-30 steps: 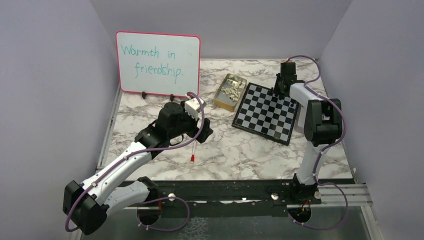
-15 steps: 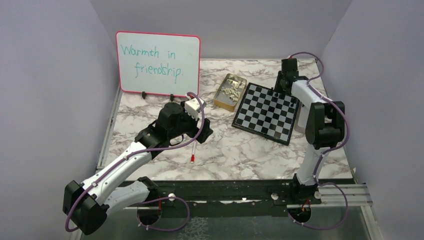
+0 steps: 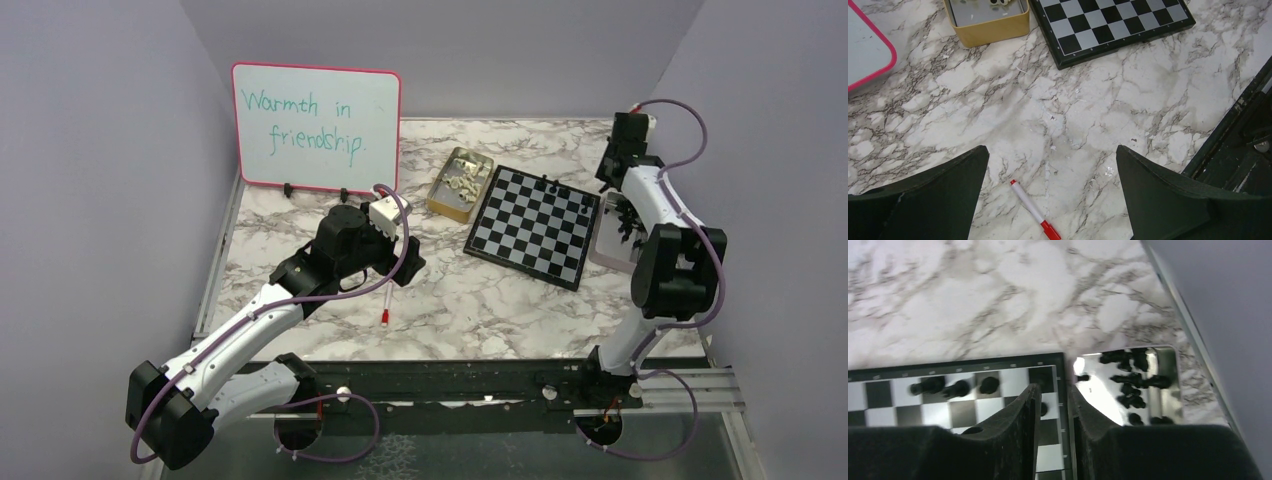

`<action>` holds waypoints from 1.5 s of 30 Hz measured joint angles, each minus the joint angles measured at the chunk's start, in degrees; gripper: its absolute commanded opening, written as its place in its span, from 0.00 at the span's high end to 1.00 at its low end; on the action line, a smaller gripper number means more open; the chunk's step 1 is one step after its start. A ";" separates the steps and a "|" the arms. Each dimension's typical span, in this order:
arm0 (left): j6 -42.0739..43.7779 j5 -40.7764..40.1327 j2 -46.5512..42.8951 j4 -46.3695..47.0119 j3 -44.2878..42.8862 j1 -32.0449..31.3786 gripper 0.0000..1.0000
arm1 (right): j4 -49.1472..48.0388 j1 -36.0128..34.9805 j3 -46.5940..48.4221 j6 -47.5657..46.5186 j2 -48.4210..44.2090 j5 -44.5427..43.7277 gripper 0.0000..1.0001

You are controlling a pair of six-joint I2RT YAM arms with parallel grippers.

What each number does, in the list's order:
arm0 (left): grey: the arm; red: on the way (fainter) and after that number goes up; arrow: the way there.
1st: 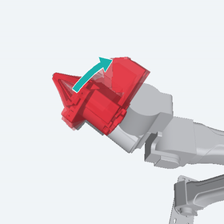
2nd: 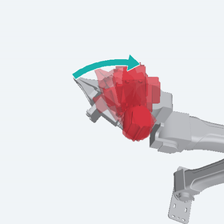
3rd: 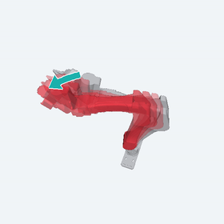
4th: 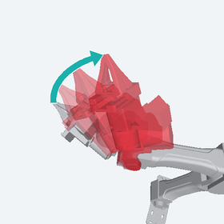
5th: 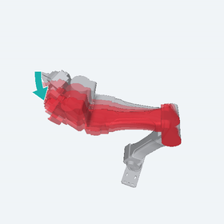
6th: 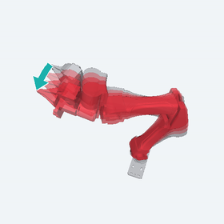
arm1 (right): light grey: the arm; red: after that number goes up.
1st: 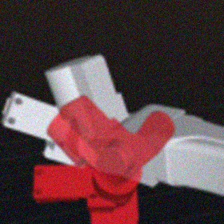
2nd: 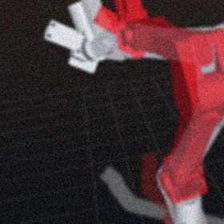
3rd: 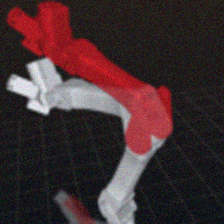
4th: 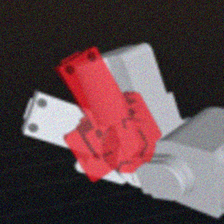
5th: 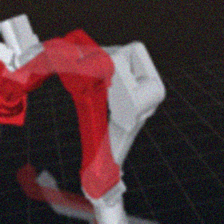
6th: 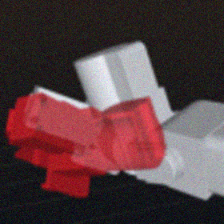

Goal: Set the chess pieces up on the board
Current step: Pick up the chess piece from the storage box.

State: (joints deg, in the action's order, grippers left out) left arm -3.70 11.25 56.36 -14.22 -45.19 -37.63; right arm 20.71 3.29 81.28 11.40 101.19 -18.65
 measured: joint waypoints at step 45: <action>0.04 -0.39 0.00 0.00 0.00 0.00 0.01 | 1.57 12.79 -6.88 4.24 9.01 0.42 0.63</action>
State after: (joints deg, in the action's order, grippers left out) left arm -3.66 10.85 56.36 -14.22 -45.19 -37.63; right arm 22.28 16.08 74.39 15.64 110.19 -18.24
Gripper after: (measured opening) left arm 0.989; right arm 0.362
